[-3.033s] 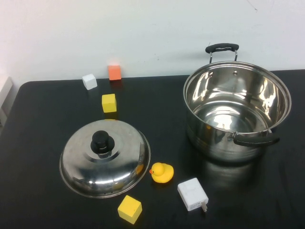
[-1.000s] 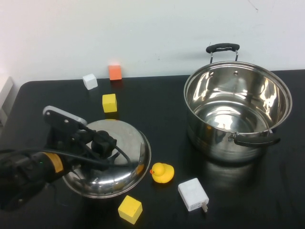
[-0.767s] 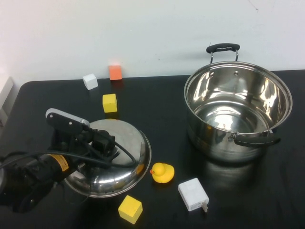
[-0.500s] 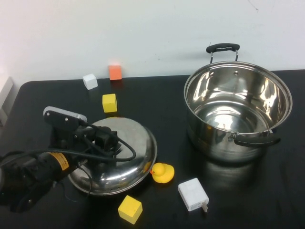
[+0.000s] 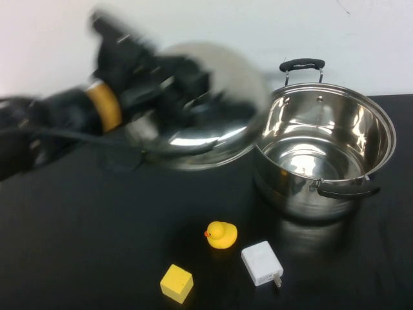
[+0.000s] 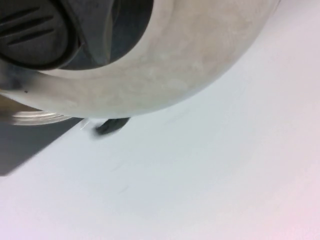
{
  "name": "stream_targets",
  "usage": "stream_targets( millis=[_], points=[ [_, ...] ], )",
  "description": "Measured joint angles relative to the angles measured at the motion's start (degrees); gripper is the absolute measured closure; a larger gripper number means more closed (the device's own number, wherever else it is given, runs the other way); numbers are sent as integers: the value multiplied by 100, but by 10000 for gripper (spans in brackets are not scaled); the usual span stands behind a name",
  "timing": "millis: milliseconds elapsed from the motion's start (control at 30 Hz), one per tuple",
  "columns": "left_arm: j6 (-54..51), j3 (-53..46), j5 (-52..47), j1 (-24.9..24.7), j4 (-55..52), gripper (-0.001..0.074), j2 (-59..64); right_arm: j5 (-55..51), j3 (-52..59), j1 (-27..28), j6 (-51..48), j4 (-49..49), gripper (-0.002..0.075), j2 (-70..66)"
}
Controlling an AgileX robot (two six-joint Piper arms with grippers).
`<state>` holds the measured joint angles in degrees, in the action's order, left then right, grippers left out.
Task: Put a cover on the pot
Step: Place the pot lid on the pot
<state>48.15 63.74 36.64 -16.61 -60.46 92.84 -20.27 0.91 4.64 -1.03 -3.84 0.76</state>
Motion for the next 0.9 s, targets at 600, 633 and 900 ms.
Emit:
stream_targets(
  millis=[600, 633, 900],
  points=[
    [1672, 2832, -811, -1633, -692, 409, 2221, 0, 0, 0, 0, 0, 728, 0],
    [1778, 2937, -801, -1669, -753, 409, 2284, 0, 0, 0, 0, 0, 728, 0],
    [2173, 3513, -812, -1897, -1055, 409, 2634, 0, 0, 0, 0, 0, 728, 0]
  ],
)
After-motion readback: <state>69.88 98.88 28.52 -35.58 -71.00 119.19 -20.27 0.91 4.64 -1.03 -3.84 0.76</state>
